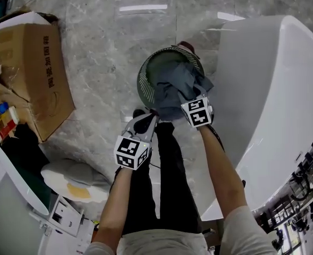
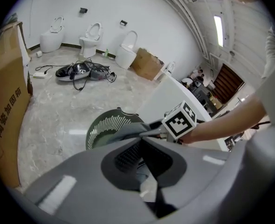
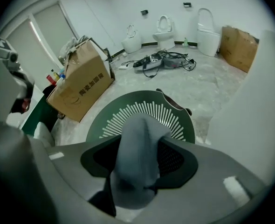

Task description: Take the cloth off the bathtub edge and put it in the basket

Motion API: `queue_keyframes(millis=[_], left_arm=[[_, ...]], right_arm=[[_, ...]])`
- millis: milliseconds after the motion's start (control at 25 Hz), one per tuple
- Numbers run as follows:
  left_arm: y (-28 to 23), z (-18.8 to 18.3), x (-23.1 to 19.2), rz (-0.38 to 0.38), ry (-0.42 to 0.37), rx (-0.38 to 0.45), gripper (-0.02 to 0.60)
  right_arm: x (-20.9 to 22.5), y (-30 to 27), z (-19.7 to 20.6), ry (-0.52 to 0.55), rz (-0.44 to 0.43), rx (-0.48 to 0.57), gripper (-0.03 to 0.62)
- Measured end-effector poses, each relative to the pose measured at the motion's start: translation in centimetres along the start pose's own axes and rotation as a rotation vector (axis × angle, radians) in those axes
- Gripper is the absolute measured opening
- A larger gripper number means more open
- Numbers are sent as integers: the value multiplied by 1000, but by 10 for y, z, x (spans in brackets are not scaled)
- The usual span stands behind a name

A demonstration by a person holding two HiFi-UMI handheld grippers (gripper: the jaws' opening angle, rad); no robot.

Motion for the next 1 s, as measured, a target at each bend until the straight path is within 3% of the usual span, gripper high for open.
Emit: queue_keyframes(millis=[120, 280, 400, 520, 720, 1000], left_arm=[[-10, -4, 13, 29, -32, -17, 57], [-20, -10, 27, 62, -68, -26, 57], [-25, -7, 31, 73, -89, -35, 57], [-23, 4, 29, 71, -98, -52, 57], [-17, 24, 19, 56, -84, -69, 57], [-12, 45, 17, 57, -62, -72, 57]], right_arm=[[2, 9, 24, 72, -25, -36, 266], [12, 9, 74, 173, -42, -154, 455], [19, 3, 106, 222, -61, -232, 536], [26, -9, 133, 198, -60, -282, 572], [36, -33, 147, 229, 41, -270, 573], [33, -31, 151, 183, 27, -247, 550]])
Point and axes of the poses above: the fingertips, and each gripper's own axes: y backward along the fingers, x to its right, z out of its underside, the point moved 2 cm from there along y, backward along the fingers, and after that the axes turned 8 degrees about -y, right-handed, at the moved point
